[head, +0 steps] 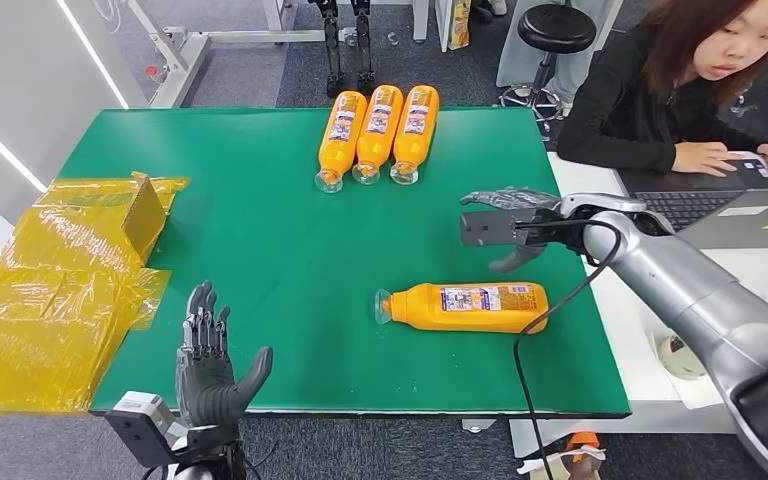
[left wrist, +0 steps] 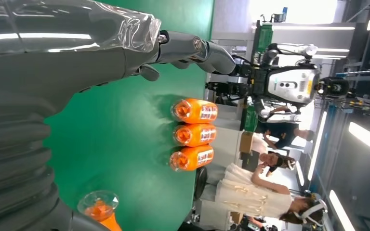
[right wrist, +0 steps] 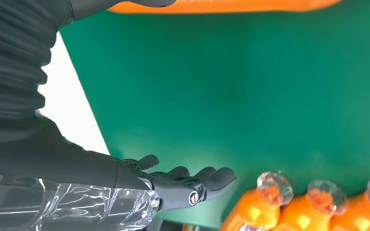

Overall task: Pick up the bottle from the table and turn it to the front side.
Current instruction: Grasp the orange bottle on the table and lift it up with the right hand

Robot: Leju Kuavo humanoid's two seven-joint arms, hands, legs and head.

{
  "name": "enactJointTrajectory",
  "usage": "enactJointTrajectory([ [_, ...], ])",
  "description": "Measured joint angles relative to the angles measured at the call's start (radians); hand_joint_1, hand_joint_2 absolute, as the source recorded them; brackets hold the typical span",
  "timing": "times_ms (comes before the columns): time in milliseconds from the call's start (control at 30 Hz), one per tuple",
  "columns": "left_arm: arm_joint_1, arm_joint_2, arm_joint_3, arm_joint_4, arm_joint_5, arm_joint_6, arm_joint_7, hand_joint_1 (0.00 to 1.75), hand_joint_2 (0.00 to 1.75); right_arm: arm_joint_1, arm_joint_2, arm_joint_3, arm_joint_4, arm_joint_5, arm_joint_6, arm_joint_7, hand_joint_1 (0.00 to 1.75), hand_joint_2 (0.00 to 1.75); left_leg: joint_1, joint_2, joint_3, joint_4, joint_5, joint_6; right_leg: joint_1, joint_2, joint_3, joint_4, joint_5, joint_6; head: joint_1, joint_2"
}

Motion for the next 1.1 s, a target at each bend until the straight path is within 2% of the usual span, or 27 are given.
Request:
enactJointTrajectory([
  [300, 0.006, 0.015, 0.000, 0.017, 0.039, 0.004, -0.011, 0.00, 1.75, -0.005, 0.006, 0.143, 0.050, -0.081, 0.000, -0.001, 0.00, 1.75, 0.000, 0.000, 0.000, 0.000, 0.000, 0.000, 0.000, 0.000, 0.000, -0.001, 0.000, 0.000, 0.000, 0.000],
  [533, 0.003, 0.019, 0.000, 0.032, 0.058, 0.022, -0.011, 0.00, 1.75, 0.021, 0.032, 0.240, 0.137, -0.125, -0.067, -0.046, 0.00, 1.75, 0.000, -0.001, 0.000, 0.000, 0.000, 0.000, 0.000, 0.000, 0.000, 0.000, 0.000, 0.000, 0.000, 0.000],
  [933, -0.005, 0.023, -0.004, 0.041, 0.069, 0.021, -0.002, 0.00, 1.75, 0.137, 0.010, 0.276, 0.192, -0.134, -0.210, -0.084, 0.00, 1.75, 0.000, 0.000, 0.001, 0.000, 0.000, 0.000, 0.000, 0.000, 0.001, -0.001, 0.000, 0.000, 0.000, 0.000],
  [1067, -0.009, 0.022, -0.006, 0.044, 0.071, 0.023, 0.003, 0.00, 1.75, 0.162, 0.009, 0.267, 0.210, -0.112, -0.261, -0.103, 1.69, 1.75, 0.000, 0.000, 0.004, 0.000, 0.000, 0.000, 0.000, 0.000, 0.003, -0.001, 0.000, 0.000, 0.000, 0.000],
  [1100, -0.009, 0.023, -0.006, 0.044, 0.071, 0.023, 0.005, 0.00, 1.75, 0.171, 0.006, 0.261, 0.210, -0.102, -0.279, -0.105, 1.72, 1.75, 0.000, 0.000, 0.005, 0.000, 0.000, 0.000, 0.000, 0.000, 0.004, -0.001, 0.000, 0.000, 0.000, 0.000],
])
